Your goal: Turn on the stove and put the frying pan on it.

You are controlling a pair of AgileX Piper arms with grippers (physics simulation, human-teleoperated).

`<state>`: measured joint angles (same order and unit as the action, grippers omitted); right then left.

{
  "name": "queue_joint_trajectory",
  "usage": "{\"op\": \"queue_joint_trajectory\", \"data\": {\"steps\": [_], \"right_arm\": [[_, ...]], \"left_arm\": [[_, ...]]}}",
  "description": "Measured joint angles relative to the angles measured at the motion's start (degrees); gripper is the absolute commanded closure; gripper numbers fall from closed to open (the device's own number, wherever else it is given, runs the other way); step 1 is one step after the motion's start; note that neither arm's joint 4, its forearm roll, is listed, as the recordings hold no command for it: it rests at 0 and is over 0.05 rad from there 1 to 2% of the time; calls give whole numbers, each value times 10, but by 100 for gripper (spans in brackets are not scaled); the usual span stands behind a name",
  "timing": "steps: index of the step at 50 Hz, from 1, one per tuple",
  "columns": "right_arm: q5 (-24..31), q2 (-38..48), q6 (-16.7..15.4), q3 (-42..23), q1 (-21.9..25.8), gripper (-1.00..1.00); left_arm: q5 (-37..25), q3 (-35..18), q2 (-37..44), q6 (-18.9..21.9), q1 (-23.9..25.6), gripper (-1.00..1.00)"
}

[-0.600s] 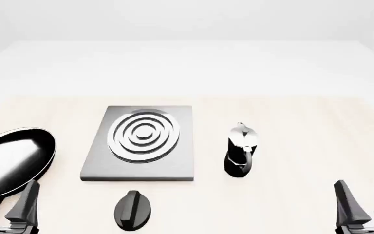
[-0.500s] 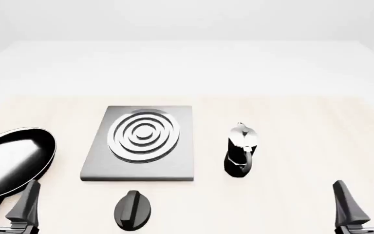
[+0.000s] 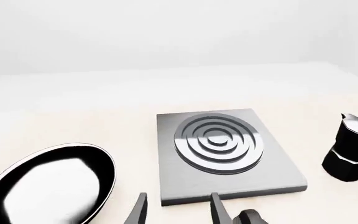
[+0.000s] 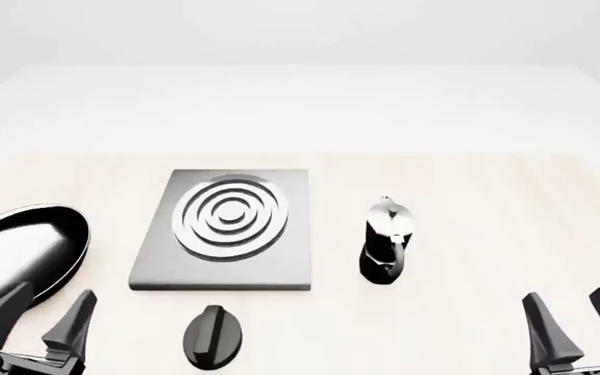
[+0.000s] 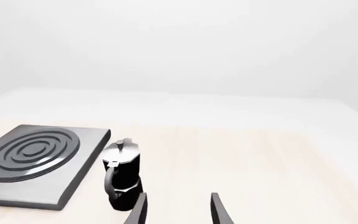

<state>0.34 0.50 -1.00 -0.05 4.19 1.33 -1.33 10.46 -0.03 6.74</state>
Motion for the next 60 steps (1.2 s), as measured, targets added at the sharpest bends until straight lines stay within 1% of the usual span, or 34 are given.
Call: {"op": "queue_joint_trajectory", "data": {"steps": [21, 28, 34, 39, 47, 54, 60], "right_arm": [[9, -1, 0, 0, 22, -100], [10, 1, 1, 0, 27, -100], [11, 3, 1, 0, 31, -100], [12, 4, 1, 0, 33, -100], [16, 2, 3, 0, 35, -100], [18, 1, 4, 0, 36, -100], [19, 2, 5, 0, 36, -100]], "left_arm": [[-87, -63, 123, -22, 137, -100], [-104, -72, 157, -33, 177, -100], [-103, -70, 188, -41, 205, -100], [-88, -64, 218, -50, 225, -100], [-40, -47, 277, -65, 252, -100], [18, -34, 336, -75, 268, -100], [81, -25, 401, -79, 276, -100]]}}
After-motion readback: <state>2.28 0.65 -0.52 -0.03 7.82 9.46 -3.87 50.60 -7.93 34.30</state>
